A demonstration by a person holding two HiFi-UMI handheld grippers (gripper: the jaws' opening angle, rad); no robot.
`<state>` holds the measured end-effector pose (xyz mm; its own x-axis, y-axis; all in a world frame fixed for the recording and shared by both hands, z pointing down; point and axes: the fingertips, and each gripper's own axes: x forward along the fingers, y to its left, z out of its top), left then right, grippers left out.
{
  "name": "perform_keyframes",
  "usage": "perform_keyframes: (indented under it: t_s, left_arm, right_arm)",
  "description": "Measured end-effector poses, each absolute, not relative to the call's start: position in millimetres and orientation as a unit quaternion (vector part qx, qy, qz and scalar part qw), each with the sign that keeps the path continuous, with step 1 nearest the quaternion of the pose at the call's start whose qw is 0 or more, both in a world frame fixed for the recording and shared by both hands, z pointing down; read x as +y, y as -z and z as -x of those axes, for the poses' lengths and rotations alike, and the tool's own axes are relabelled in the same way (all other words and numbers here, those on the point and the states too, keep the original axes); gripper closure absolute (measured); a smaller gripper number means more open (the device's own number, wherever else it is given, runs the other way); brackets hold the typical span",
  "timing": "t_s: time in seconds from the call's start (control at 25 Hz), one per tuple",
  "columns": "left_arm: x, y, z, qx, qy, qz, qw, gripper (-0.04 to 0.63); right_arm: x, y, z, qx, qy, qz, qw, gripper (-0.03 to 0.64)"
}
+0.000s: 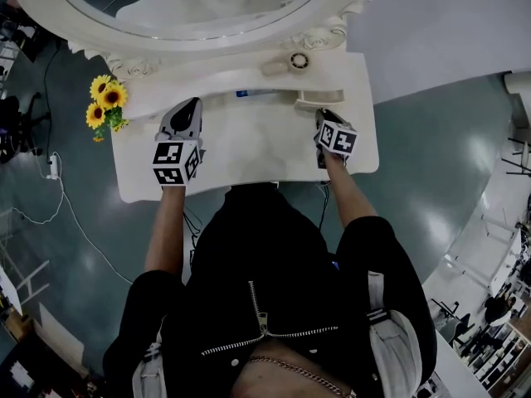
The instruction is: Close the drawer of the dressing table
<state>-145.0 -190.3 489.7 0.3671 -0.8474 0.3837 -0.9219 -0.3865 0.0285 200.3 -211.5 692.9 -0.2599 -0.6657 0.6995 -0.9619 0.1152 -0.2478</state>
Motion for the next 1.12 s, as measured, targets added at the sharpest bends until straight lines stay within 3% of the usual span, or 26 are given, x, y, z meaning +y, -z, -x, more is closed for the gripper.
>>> perform_keyframes:
  t_s: [1.12]
  left_arm:
    - [-200.0,-497.7,156.4,-0.551,-0.162,-0.808,0.13,0.574]
  right_arm:
    - [-240.7,-702.0,-198.3,-0.714,-0.353,-0.563,0.221,0.518]
